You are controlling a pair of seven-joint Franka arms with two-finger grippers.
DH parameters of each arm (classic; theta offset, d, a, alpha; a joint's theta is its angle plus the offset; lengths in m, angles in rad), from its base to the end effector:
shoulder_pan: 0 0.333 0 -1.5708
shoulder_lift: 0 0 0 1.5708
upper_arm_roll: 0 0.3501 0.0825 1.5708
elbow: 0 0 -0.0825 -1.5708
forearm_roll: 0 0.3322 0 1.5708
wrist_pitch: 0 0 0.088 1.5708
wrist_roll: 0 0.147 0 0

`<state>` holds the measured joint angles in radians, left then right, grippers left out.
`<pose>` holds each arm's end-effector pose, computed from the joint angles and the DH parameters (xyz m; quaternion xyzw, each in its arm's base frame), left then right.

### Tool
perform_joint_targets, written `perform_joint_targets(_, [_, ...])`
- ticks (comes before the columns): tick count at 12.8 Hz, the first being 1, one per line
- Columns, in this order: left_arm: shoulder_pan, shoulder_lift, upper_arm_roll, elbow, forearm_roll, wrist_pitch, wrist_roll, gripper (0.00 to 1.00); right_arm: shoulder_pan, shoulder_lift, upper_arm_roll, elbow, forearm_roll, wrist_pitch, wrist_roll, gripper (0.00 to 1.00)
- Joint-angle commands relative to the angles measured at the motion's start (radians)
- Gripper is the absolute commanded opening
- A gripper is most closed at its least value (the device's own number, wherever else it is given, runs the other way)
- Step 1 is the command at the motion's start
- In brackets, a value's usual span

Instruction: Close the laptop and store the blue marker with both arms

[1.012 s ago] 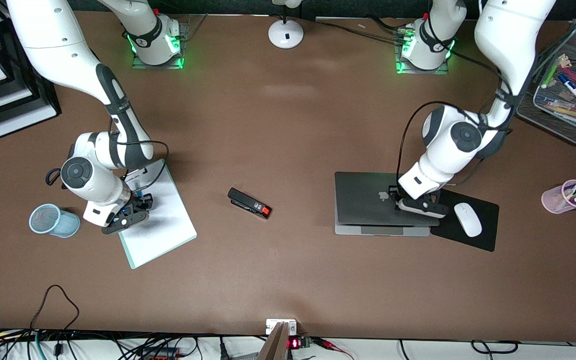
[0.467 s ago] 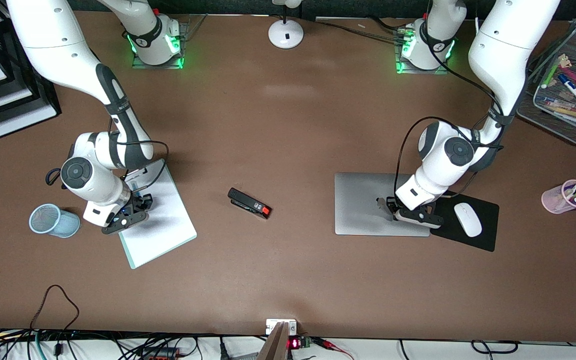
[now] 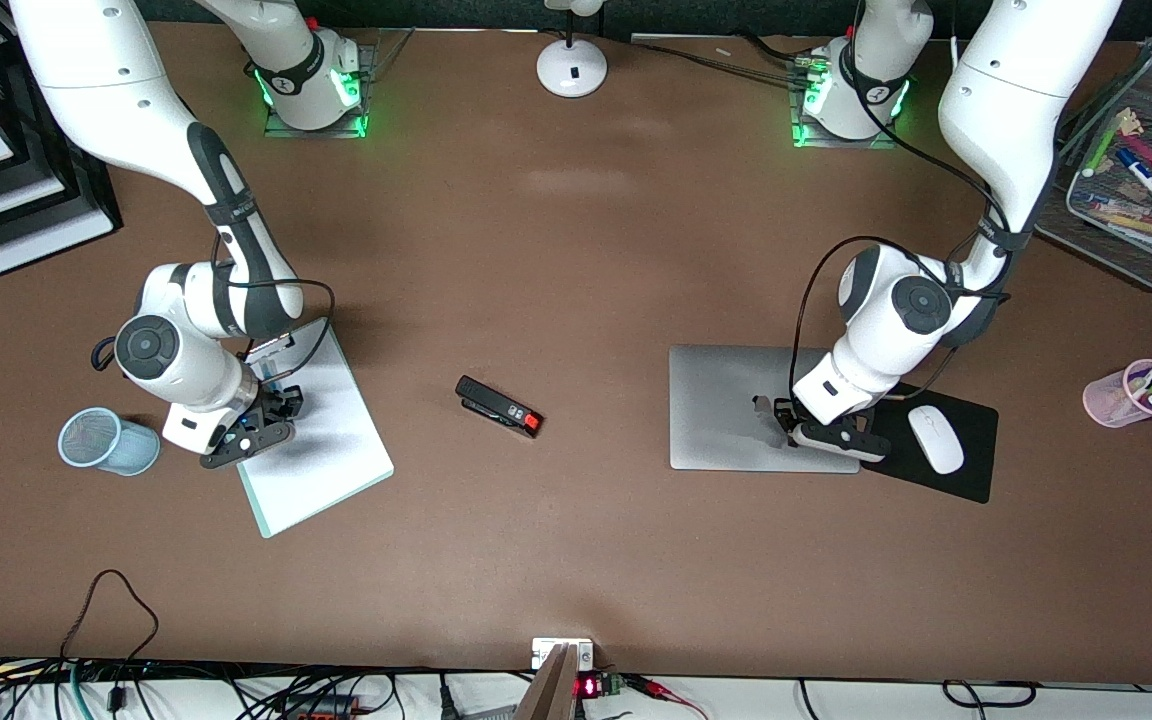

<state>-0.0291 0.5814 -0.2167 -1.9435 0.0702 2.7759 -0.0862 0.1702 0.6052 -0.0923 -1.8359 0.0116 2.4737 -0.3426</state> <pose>0.6264 -0.1471 0.2442 0.9867 -0.0848 0.1244 0.0610 0.6348 0.0548 0.2305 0.9767 0.2126 0.0145 0.0245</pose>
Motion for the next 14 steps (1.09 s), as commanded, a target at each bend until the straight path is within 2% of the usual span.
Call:
perform_joint_targets(1, [-0.003, -0.067, 0.002, 0.037, 0.022, -0.148, 0.003, 0.0, -0.001, -0.048, 0.008, -0.003, 0.007, -0.053, -0.009, 0.01])
perform_joint_targets(2, [-0.003, -0.084, -0.001, 0.053, 0.022, -0.217, 0.002, 0.0, -0.001, -0.065, 0.009, -0.002, 0.007, -0.068, -0.009, 0.01])
perform_joint_targets(3, [-0.005, -0.103, -0.003, 0.067, 0.02, -0.28, -0.001, 0.09, -0.001, -0.083, 0.009, -0.002, 0.007, -0.087, -0.009, 0.01])
perform_joint_targets(4, [-0.008, -0.113, -0.004, 0.086, 0.02, -0.348, -0.001, 0.33, -0.003, -0.108, 0.009, -0.002, 0.007, -0.105, -0.009, 0.01])
perform_joint_targets(5, [-0.006, -0.121, -0.004, 0.113, 0.022, -0.419, 0.006, 0.7, -0.003, -0.132, 0.009, -0.002, 0.007, -0.123, -0.009, 0.01])
perform_joint_targets(6, [-0.005, -0.13, -0.007, 0.126, 0.022, -0.464, 0.005, 0.9, -0.004, -0.156, 0.009, 0.0, 0.007, -0.143, -0.009, 0.01])
perform_joint_targets(8, [-0.009, -0.159, -0.007, 0.127, 0.02, -0.505, 0.0, 1.0, -0.006, -0.205, 0.008, 0.026, 0.005, -0.202, -0.012, 0.01])
perform_joint_targets(11, [-0.008, -0.179, -0.009, 0.13, 0.02, -0.553, 0.0, 1.0, -0.014, -0.277, 0.006, 0.075, -0.012, -0.269, -0.044, 0.01])
perform_joint_targets(14, [-0.008, -0.207, -0.01, 0.156, 0.02, -0.642, -0.001, 1.0, -0.047, -0.321, 0.0, 0.083, -0.015, -0.259, -0.246, 0.01])
